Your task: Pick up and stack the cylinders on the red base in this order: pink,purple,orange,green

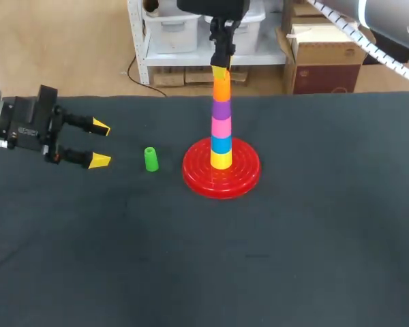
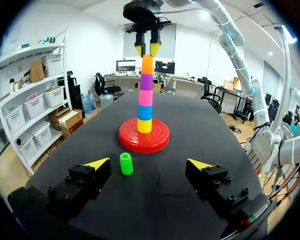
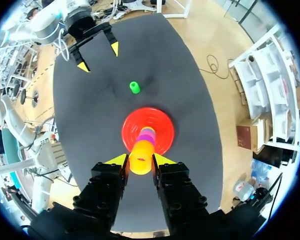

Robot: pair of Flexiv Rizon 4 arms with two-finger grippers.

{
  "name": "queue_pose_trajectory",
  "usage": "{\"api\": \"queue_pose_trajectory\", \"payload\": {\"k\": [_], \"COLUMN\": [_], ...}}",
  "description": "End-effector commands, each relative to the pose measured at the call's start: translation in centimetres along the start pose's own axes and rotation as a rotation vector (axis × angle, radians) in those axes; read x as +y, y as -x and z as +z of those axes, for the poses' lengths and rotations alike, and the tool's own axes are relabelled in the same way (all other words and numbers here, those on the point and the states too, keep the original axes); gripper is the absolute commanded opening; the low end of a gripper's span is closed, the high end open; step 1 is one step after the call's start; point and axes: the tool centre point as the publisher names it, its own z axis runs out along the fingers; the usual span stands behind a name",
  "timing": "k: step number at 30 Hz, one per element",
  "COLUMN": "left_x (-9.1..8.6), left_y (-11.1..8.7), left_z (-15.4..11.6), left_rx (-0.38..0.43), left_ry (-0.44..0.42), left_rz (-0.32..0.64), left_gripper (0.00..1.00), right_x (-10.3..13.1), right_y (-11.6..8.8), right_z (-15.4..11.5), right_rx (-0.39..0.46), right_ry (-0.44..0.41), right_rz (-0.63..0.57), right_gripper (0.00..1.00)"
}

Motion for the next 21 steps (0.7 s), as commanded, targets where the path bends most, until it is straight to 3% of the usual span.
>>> {"api": "queue_pose_trajectory", "payload": {"k": [1, 5, 6, 7, 11, 15, 18, 21], "left_x": [0.0, 0.0, 0.0, 0.0, 0.0, 0.0, 0.0, 0.0], "left_y": [0.0, 0.0, 0.0, 0.0, 0.0, 0.0, 0.0, 0.0], "left_z": [0.0, 0.0, 0.0, 0.0, 0.0, 0.0, 0.0, 0.0], "left_rx": [0.001, 0.001, 0.001, 0.001, 0.001, 0.001, 0.001, 0.001], "left_ry": [0.001, 0.001, 0.001, 0.001, 0.001, 0.001, 0.001, 0.001], "left_rz": [0.000, 0.000, 0.000, 0.000, 0.000, 0.000, 0.000, 0.000], "left_gripper": [1.00, 1.00, 1.00, 1.00, 1.00, 1.00, 1.00, 1.00], "right_x": [-0.9, -0.4, -0.2, 0.0, 1.0, 2.3, 2.9, 3.4], "right_y": [0.6, 0.5, 0.6, 0.7, 1.7, 4.3, 6.9, 9.7], "right_z": [0.7, 1.3, 1.0, 0.7, -1.1, -2.5, -1.6, 1.1], "right_rx": [0.038, 0.041, 0.039, 0.037, 0.028, -0.014, -0.040, -0.040], "right_ry": [0.066, 0.058, 0.038, 0.010, -0.091, -0.191, -0.180, -0.127], "right_rz": [0.000, 0.012, 0.011, 0.008, 0.008, -0.014, -0.064, -0.124], "right_gripper": [0.00, 0.00, 0.40, 1.00, 1.00, 1.00, 1.00, 1.00]}}
